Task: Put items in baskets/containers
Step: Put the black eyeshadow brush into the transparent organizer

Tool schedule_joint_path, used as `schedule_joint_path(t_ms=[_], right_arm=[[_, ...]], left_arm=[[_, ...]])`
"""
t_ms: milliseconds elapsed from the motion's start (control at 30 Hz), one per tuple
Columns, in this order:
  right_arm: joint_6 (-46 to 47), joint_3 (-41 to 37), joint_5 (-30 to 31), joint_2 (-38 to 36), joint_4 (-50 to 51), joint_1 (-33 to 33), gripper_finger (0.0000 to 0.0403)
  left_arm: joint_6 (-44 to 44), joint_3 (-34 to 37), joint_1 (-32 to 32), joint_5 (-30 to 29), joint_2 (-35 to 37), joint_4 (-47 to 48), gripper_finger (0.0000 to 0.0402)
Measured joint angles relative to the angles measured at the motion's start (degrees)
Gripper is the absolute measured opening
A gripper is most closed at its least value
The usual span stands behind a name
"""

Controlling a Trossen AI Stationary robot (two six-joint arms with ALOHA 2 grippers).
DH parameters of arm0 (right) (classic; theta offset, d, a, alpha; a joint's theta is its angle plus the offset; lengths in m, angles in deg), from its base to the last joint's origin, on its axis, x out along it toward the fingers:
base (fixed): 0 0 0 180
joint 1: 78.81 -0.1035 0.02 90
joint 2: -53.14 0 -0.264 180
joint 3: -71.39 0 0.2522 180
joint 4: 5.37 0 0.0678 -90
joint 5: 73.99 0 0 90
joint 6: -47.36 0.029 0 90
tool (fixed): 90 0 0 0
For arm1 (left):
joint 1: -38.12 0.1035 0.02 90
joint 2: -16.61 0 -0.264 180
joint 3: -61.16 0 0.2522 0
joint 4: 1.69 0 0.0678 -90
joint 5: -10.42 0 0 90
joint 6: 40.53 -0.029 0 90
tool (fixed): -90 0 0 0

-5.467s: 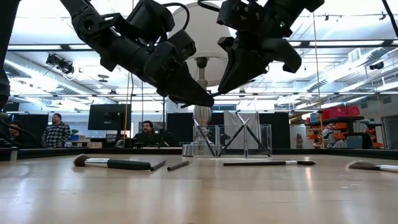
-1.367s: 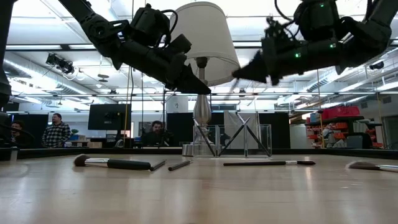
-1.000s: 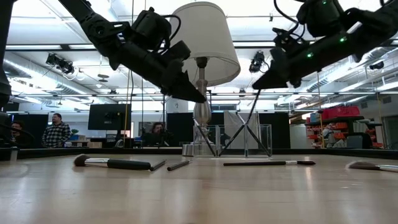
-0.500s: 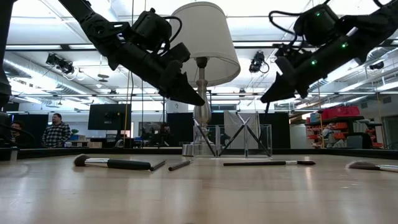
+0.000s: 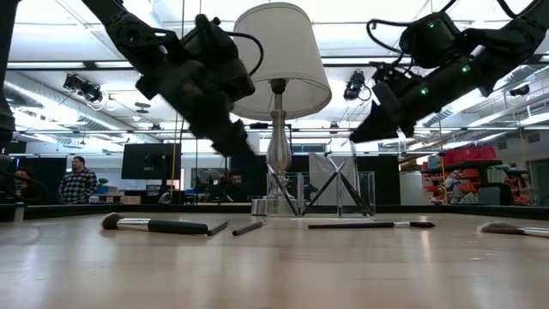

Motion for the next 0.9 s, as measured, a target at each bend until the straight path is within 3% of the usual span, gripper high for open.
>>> schedule_joint_path(t_ms=[200, 467, 567, 733, 900], right_arm=[[-3.74, 0.00, -1.25, 0.00, -12.02, -0.84, 0.0146], [-7.87, 0.02, -15.16, -0.02, -28.68, -5.53, 0.0155], [-9.95, 0.08, -17.65, -0.02, -32.26, -8.02, 0.0155], [-12.28, 4.89, -17.92, 1.81, -28.94, -12.00, 0.0155], [-13.70, 15.52, -18.04, 9.68, -17.35, -16.17, 0.0153]], left_arm=[[-1.44, 3.37, -6.72, 1.15, 0.02, 1.30, 0.0135], [0.18, 8.17, -15.19, 1.10, 0.02, -8.73, 0.0135], [0.09, 8.26, -18.38, 1.16, 0.02, -11.03, 0.0135], [1.98, 8.26, -22.92, -1.79, 0.02, -15.18, 0.0135], [7.50, 8.26, -26.25, -7.66, 0.02, -15.26, 0.0135]])
